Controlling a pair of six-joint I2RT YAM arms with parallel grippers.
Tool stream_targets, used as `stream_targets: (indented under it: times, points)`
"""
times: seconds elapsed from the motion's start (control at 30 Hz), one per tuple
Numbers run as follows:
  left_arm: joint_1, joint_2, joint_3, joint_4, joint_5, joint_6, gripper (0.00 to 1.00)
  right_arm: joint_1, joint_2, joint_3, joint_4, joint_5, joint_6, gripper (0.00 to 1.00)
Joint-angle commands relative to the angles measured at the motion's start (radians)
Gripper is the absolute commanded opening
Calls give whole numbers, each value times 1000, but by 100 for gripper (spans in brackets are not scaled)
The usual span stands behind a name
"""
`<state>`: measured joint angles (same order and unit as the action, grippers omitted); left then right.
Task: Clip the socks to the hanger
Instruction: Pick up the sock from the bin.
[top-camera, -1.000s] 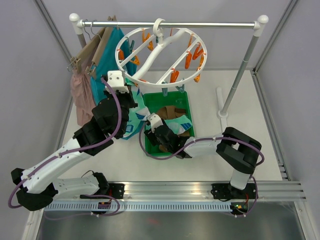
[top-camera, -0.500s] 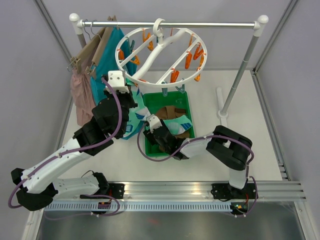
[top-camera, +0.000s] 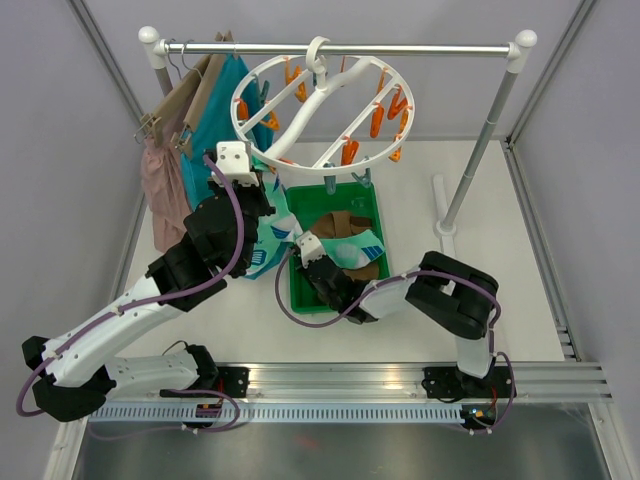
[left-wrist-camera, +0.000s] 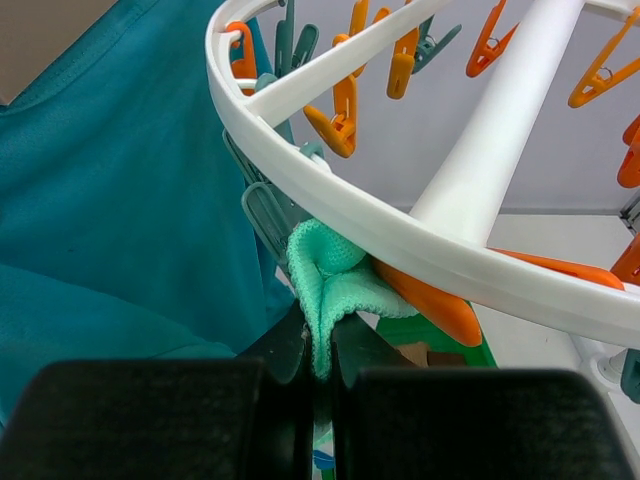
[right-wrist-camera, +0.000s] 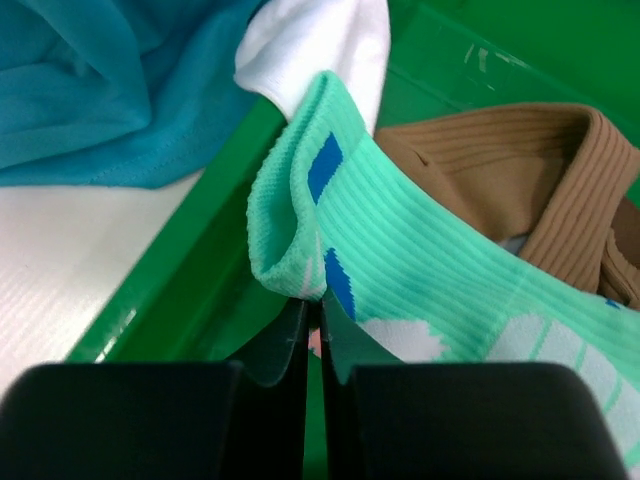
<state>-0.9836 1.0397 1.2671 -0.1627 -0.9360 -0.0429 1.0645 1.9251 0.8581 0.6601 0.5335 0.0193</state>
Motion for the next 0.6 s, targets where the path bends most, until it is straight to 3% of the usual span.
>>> stream_targets:
  times: [0.0, 0.17, 0.57]
  points:
    - [-1, -23, 28, 14, 23, 21, 6, 6, -70, -36, 55, 39, 2, 9]
    - [-1, -38, 26, -14, 55, 0, 8, 14, -208, -86, 6, 42, 5, 1]
    - [-1, -113, 2, -90, 175, -78, 25, 60, -638, -209, -194, 51, 39, 0]
